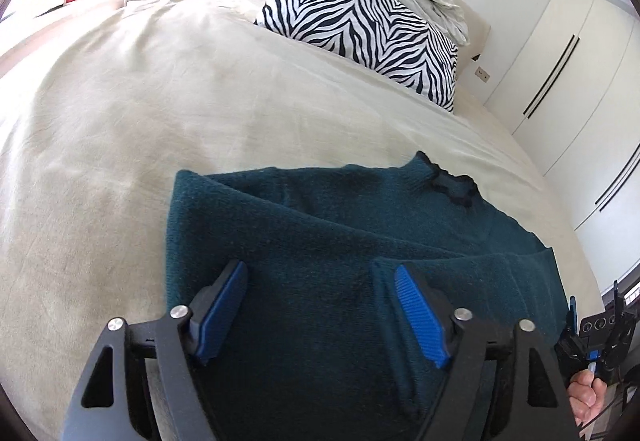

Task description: Fold small clothes

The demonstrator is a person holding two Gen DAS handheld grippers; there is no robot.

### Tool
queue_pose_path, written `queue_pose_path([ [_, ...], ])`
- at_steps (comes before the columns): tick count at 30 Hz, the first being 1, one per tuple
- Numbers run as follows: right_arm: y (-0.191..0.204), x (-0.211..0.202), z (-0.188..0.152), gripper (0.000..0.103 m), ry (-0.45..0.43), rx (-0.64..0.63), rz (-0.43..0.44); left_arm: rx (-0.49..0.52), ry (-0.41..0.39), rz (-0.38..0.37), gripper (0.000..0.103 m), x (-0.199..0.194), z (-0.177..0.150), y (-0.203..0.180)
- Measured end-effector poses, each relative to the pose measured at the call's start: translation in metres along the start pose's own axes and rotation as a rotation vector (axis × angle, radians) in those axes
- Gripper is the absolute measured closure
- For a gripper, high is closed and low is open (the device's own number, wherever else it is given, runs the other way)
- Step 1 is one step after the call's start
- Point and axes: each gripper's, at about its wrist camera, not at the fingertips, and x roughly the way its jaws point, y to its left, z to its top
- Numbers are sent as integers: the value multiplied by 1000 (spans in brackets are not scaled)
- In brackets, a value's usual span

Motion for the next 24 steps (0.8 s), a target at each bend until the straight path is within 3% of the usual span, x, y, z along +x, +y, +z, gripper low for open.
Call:
queue_pose_path([
  [2,0,0,0,40,1,-2,-1,-59,-22,-64,34,6,0,14],
  [10,6,1,1,39,0,-3,-3,-59,-30,-107,34,10,2,21],
  [17,6,1,1,39,-4,-3,-1,-53,-18,-99,34,7,2,20],
  [24,5,1,2,39,-7,-9,2,-28,-1,-24,33,-8,-7,9],
])
